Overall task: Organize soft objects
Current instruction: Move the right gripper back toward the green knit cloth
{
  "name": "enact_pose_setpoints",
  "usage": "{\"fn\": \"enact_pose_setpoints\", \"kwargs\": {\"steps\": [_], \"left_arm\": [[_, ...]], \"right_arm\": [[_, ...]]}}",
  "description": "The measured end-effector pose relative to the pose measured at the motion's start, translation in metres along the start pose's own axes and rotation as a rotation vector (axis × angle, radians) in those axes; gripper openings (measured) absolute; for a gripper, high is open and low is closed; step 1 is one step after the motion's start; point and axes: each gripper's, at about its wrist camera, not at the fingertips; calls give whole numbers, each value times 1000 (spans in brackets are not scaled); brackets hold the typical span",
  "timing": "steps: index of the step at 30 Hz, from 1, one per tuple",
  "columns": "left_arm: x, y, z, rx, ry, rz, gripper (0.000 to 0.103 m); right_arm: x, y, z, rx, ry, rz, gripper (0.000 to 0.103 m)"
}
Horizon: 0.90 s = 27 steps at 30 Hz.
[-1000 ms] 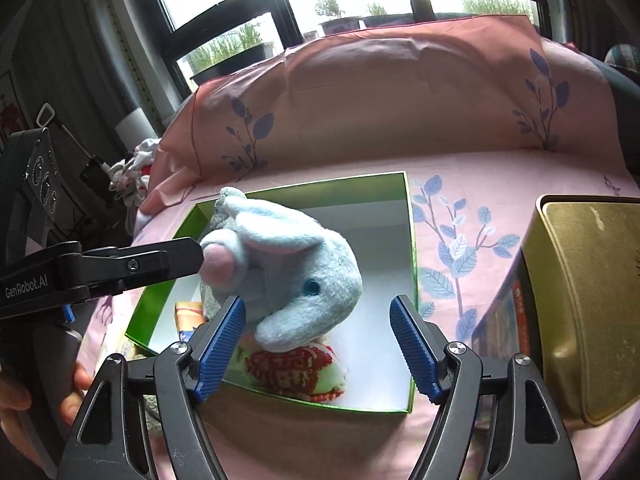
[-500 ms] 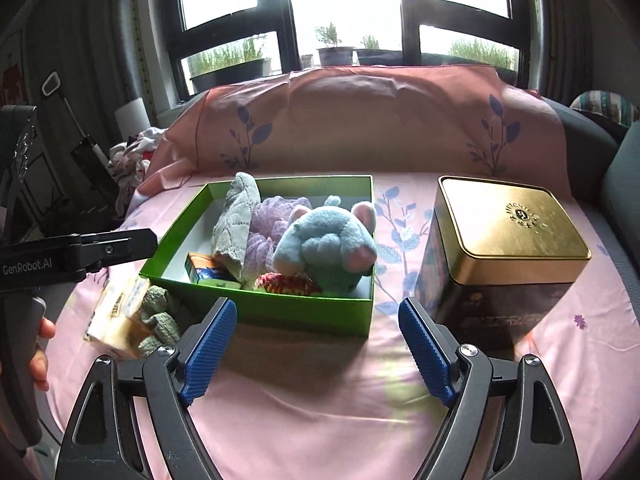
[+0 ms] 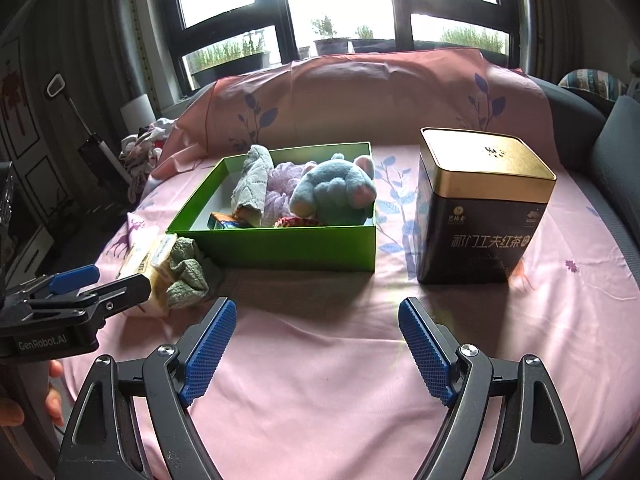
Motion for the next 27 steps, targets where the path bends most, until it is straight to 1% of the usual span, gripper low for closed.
{"fn": "enact_pose_setpoints", "kwargs": {"steps": [9, 19, 27], "left_arm": [[1, 16, 7, 4, -1, 5, 102], [10, 19, 11, -1, 15, 32, 102], [20, 23, 1, 24, 27, 60, 102]], "right_arm": [[3, 10, 11, 6, 12, -5, 84], [13, 16, 7, 25, 8, 12, 84], [18, 17, -1, 43, 13, 26, 84]]}}
Point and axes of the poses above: each gripper's, at about its wrist camera, not at the fingertips, and z roughly against the way its jaws point, x to its left, y to its underside, and after that the axes turned 8 degrees about -x, right-handed
